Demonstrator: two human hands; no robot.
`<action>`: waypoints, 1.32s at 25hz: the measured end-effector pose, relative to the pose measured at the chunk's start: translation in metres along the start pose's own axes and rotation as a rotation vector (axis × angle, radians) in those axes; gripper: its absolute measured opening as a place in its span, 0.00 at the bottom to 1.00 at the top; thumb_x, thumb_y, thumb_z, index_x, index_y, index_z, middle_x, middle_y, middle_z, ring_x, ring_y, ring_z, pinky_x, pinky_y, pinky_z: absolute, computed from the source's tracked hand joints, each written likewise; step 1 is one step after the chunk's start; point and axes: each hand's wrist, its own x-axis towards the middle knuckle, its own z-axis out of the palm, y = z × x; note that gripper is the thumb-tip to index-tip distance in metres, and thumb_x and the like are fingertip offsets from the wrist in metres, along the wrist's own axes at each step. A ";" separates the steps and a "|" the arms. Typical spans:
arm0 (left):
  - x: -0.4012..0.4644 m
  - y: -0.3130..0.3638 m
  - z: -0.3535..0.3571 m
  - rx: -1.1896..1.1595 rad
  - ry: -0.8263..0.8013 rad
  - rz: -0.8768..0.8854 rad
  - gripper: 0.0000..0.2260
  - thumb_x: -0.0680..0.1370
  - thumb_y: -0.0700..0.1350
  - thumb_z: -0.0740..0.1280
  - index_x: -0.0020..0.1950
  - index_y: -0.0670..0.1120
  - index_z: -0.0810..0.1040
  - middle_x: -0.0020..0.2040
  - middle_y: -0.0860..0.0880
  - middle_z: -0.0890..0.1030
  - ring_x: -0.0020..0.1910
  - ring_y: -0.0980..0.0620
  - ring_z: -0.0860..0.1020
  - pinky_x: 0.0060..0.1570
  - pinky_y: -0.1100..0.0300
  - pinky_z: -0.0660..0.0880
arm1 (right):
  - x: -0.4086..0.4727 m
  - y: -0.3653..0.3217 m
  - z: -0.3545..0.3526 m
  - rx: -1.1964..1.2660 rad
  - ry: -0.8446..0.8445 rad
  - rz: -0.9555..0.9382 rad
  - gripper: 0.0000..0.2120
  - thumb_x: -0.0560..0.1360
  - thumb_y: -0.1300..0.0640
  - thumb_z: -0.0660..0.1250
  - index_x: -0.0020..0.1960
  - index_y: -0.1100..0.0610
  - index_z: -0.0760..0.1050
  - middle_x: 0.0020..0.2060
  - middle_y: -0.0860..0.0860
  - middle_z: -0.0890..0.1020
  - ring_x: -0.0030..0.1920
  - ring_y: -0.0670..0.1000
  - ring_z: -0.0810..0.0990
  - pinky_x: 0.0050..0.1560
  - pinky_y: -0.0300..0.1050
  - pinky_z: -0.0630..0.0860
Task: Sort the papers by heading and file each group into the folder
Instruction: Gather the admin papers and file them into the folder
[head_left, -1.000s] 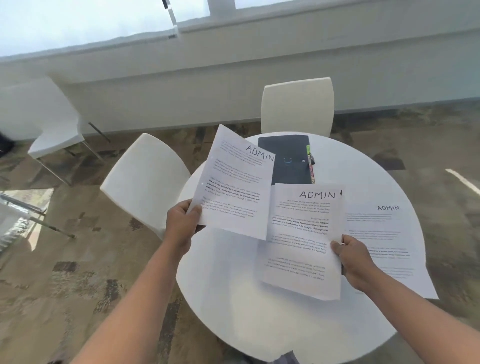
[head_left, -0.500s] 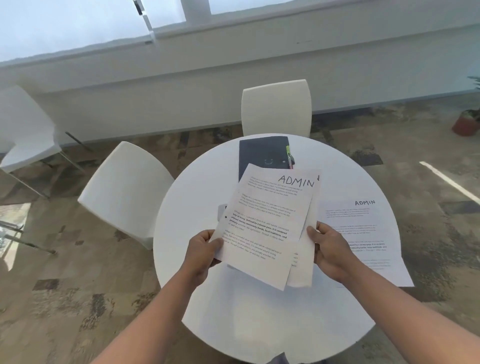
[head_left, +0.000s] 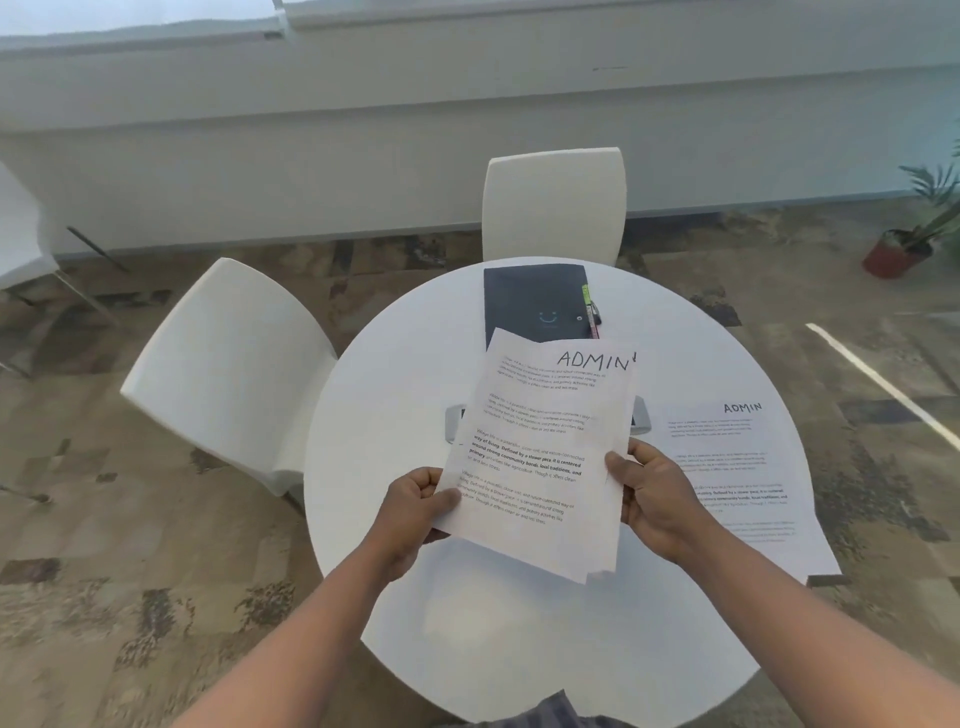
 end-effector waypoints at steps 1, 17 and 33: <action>0.003 0.000 -0.006 0.023 -0.050 -0.027 0.10 0.76 0.38 0.73 0.57 0.41 0.79 0.53 0.44 0.87 0.50 0.45 0.85 0.56 0.46 0.81 | 0.000 0.001 0.004 -0.013 0.009 -0.002 0.11 0.83 0.65 0.62 0.63 0.57 0.78 0.53 0.57 0.88 0.47 0.55 0.88 0.45 0.53 0.85; 0.029 0.011 0.058 -0.219 -0.352 -0.092 0.27 0.73 0.45 0.77 0.71 0.41 0.76 0.67 0.39 0.80 0.61 0.41 0.82 0.59 0.45 0.80 | -0.015 -0.028 -0.044 0.048 -0.178 0.062 0.12 0.81 0.68 0.63 0.63 0.62 0.78 0.57 0.62 0.85 0.50 0.59 0.86 0.53 0.55 0.84; -0.003 -0.041 0.193 0.055 0.195 -0.109 0.10 0.80 0.34 0.69 0.60 0.41 0.80 0.51 0.43 0.88 0.45 0.42 0.87 0.38 0.50 0.83 | 0.030 -0.005 -0.201 -0.336 -0.101 0.265 0.13 0.78 0.65 0.69 0.61 0.57 0.77 0.43 0.52 0.87 0.40 0.51 0.85 0.44 0.48 0.81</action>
